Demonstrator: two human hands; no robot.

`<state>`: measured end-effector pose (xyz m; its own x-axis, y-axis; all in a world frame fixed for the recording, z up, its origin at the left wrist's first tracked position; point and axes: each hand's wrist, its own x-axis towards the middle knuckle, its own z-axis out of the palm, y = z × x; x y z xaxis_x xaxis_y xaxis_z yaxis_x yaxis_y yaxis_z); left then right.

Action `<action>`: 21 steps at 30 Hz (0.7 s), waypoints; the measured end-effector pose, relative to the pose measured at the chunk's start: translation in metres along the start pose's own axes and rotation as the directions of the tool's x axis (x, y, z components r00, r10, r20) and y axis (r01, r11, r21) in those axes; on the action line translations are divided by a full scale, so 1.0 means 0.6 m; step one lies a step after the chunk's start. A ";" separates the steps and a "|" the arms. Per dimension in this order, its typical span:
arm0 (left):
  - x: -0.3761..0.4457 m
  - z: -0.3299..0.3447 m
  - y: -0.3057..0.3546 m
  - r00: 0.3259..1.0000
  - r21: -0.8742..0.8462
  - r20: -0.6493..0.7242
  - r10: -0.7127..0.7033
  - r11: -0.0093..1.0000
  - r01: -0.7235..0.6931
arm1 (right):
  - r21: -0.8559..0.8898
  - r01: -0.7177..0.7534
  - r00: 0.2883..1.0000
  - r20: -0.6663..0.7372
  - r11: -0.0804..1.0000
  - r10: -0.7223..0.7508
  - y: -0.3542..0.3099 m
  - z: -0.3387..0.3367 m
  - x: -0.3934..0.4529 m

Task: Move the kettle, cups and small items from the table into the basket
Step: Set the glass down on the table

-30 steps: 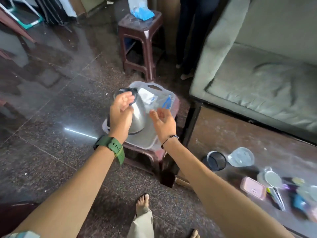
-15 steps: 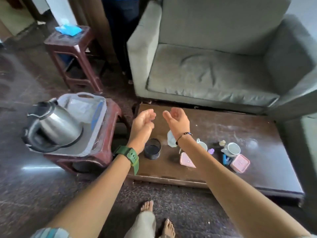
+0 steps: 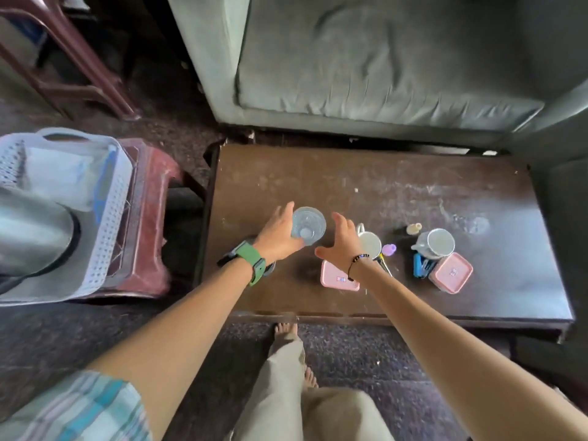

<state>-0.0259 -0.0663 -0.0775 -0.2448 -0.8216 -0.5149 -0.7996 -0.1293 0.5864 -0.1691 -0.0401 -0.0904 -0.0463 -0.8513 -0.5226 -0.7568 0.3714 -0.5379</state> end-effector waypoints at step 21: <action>0.146 0.082 -0.021 0.998 0.308 -0.032 -0.050 0.950 0.058 | 0.014 0.126 0.980 0.151 0.992 -0.127 0.055 0.044 0.152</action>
<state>-0.0639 -0.1093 -0.1606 -0.1863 -0.8315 -0.5234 -0.9424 0.0007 0.3344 -0.1809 -0.0957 -0.1734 0.1491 -0.8256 -0.5443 -0.7473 0.2663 -0.6087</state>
